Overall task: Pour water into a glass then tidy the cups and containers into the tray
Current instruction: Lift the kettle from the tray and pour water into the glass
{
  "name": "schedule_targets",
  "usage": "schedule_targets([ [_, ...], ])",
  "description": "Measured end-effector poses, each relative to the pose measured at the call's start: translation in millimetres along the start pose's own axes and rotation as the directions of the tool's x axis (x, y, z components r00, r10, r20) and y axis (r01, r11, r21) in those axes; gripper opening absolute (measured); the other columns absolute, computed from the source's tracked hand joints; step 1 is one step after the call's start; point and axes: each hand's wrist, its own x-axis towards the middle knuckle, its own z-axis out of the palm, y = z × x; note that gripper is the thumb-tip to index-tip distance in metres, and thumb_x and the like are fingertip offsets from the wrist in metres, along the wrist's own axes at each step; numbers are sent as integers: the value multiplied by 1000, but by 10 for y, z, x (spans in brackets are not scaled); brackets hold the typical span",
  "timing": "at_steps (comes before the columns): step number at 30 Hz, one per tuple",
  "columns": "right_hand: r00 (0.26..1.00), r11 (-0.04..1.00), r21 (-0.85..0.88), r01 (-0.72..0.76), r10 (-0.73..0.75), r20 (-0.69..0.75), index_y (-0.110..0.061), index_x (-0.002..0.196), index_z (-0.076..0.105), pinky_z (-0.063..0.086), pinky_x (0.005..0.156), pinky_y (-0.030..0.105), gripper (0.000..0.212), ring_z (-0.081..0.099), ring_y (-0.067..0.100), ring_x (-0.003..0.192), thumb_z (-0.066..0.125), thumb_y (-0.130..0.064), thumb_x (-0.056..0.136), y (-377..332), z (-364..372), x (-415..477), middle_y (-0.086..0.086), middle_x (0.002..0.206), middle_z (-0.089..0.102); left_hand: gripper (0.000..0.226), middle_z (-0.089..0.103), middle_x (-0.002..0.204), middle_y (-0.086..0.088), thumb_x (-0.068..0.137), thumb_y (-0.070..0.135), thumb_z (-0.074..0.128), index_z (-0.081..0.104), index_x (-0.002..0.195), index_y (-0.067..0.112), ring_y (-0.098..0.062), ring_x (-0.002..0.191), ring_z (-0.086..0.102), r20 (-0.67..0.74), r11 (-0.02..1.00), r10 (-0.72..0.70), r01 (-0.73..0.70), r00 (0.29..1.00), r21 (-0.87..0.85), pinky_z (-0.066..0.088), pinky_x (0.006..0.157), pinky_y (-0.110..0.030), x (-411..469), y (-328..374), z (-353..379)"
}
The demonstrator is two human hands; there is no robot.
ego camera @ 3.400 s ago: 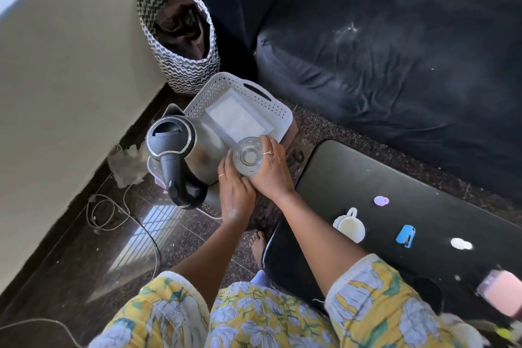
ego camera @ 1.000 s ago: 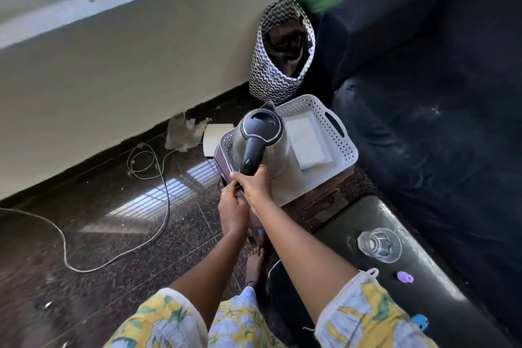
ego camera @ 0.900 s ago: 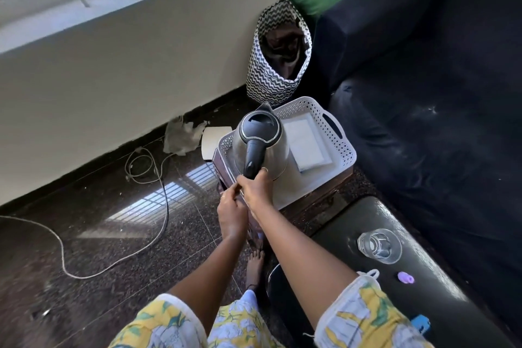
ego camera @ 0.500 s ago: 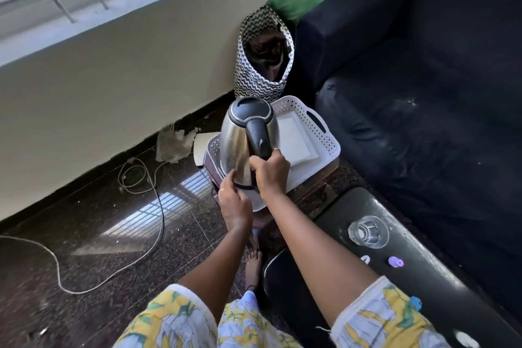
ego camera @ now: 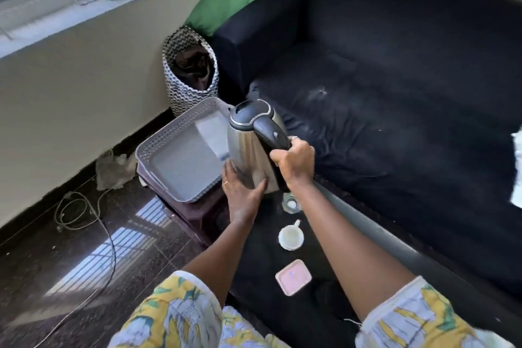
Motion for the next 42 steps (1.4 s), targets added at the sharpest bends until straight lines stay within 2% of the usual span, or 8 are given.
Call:
schedule_targets([
  [2, 999, 998, -60, -5, 3, -33, -2, 83, 68, 45, 67, 36, 47, 59, 38, 77, 51, -26, 45, 172, -329, 28, 19, 70, 66, 100, 31, 148, -10, 64, 41, 79, 27, 143, 10, -25, 137, 29, 66, 999, 43, -43, 997, -16, 24, 115, -38, -130, 91, 199],
  [4, 999, 993, -116, -19, 14, -45, -2, 87, 69, 42, 68, 34, 52, 58, 37, 79, 51, -27, 46, 345, -626, 72, 23, 78, 68, 100, 29, 150, -7, 65, 43, 79, 27, 144, 13, -20, 139, 23, 130, 998, 57, -59, 990, 12, 19, 115, -32, -231, 142, 354],
  [9, 992, 964, -232, -127, 124, -28, -14, 69, 57, 41, 63, 37, 29, 52, 33, 72, 50, -25, 43, 756, -1233, 170, 10, 65, 55, 92, 20, 153, -8, 72, 40, 75, 26, 145, 11, -22, 141, 15, 315, 978, 3, -69, 949, 199, 15, 117, -36, -289, -14, 596],
  [15, 970, 906, -364, -217, 241, 22, -13, 60, 54, 38, 54, 30, 21, 51, 30, 64, 51, -22, 42, 1240, -1493, 287, 6, 57, 52, 85, 34, 147, -15, 73, 32, 77, 34, 140, 4, -25, 138, 27, 352, 952, -77, -37, 933, 305, 20, 115, -33, -53, -313, 795],
  [21, 937, 859, -442, -258, 333, 102, -11, 59, 58, 41, 52, 31, 17, 49, 23, 53, 67, -22, 50, 1553, -1517, 315, 2, 48, 53, 99, 35, 147, -13, 62, 37, 83, 32, 141, 6, -25, 136, 32, 636, 826, -74, -310, 768, 471, 26, 113, -34, 227, -424, 1059],
  [25, 916, 805, -529, -266, 382, 120, -8, 65, 61, 42, 52, 32, 21, 55, 26, 59, 70, -23, 54, 1692, -1407, 245, 9, 59, 60, 108, 30, 149, -9, 57, 43, 84, 26, 143, 12, -28, 134, 34, 689, 753, -127, -383, 714, 536, 31, 109, -38, 335, -508, 1119],
  [28, 895, 788, -549, -278, 420, 150, -14, 62, 60, 42, 53, 33, 20, 56, 26, 62, 68, -29, 51, 1708, -1315, 210, 4, 60, 60, 106, 31, 149, -5, 58, 44, 83, 26, 143, 17, -27, 132, 36, 706, 708, -148, -424, 693, 565, 32, 107, -39, 402, -592, 1151],
  [42, 853, 731, -623, -279, 487, 190, -10, 57, 52, 39, 50, 32, 29, 53, 28, 57, 66, -35, 51, 1548, -1001, 247, 4, 59, 55, 87, 48, 137, 3, 63, 45, 79, 36, 138, 30, -24, 124, 43, 766, 661, -44, -556, 641, 503, 33, 100, -40, 563, -700, 1219],
])
